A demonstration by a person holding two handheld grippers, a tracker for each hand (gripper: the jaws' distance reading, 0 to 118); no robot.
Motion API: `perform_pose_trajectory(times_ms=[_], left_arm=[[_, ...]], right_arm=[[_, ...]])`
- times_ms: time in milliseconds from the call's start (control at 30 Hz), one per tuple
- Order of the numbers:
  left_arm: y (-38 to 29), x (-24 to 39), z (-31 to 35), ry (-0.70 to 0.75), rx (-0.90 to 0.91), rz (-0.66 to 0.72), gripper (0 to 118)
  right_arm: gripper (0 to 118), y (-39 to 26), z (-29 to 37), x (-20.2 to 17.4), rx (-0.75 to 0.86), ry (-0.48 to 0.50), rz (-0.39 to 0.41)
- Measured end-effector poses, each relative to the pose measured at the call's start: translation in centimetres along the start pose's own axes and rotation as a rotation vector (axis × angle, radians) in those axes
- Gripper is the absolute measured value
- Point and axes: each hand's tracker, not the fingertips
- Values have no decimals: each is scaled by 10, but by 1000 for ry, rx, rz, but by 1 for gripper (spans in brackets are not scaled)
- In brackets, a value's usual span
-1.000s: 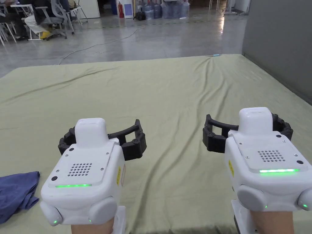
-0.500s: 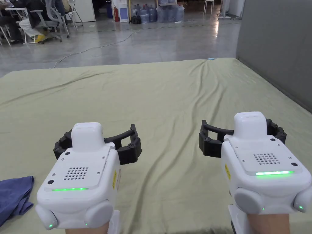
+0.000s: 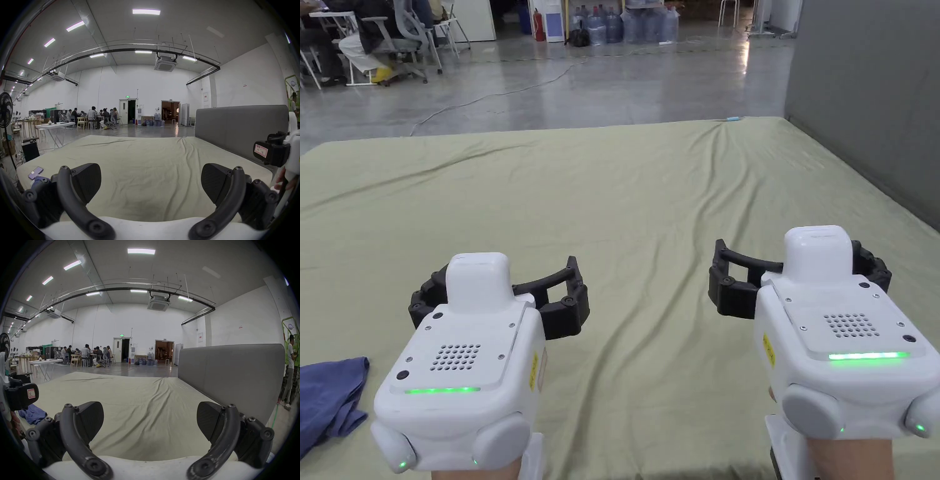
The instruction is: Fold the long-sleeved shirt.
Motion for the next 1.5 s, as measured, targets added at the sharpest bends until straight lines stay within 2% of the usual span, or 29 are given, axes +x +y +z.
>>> perform_pose_trajectory(times_ms=[433, 1500], left_arm=[[-2, 0, 0, -7, 3, 14, 118], [-4, -1, 0, 8, -2, -14, 118]], right_arm=[[115, -3, -3, 1, -9, 4, -22], [115, -6, -6, -2, -26, 14, -4]])
